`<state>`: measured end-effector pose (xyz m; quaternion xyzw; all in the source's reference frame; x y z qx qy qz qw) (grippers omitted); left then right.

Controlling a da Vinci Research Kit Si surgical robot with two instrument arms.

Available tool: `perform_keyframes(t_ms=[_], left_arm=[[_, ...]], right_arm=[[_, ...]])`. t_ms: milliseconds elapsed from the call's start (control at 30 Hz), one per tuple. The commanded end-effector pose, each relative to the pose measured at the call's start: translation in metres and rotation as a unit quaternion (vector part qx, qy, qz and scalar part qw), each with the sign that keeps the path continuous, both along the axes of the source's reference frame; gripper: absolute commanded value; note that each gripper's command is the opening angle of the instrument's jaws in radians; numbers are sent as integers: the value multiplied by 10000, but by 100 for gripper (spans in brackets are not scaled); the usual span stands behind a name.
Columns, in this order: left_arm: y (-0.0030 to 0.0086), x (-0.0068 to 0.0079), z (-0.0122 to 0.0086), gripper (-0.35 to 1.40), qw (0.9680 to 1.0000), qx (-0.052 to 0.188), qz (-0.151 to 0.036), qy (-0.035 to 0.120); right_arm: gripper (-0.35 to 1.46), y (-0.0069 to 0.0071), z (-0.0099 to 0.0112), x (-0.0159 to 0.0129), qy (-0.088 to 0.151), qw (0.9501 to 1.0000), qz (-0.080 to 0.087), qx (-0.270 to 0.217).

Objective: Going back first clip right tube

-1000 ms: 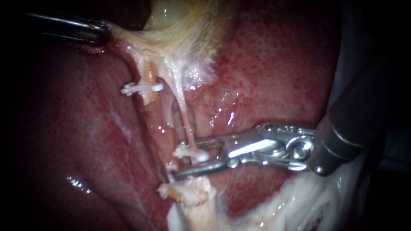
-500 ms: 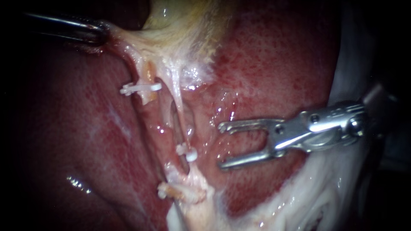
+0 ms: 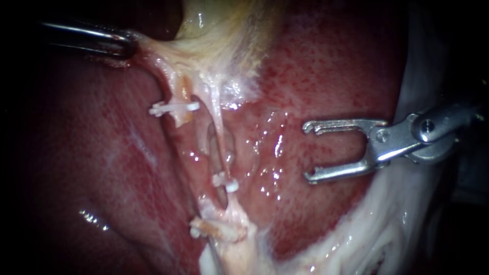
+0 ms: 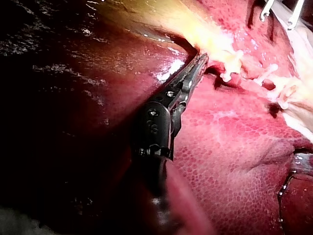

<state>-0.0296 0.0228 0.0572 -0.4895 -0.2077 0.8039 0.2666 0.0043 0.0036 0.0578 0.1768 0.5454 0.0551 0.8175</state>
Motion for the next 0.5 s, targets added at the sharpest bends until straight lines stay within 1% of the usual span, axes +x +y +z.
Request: perform_keyframes(t_ms=[33, 67, 167, 333, 500], left_arm=[[-2, -3, 6, -35, 10000, 45, 42, 15], [-3, -6, 13, -35, 10000, 72, 55, 18], [-4, -13, 21, -35, 9999, 102, 85, 27], [-4, -13, 20, -35, 9999, 110, 98, 18], [-3, -12, 19, -35, 9999, 117, 104, 12]], right_arm=[[50, -1, 0, -1, 0, 10000, 1, 9], [50, -1, 0, -1, 1, 10000, 0, 9], [50, -1, -1, -2, 2, 10000, -2, 9], [50, -1, -1, -2, 3, 10000, -4, 10], [50, -2, -3, -1, 21, 10000, -56, 34]])
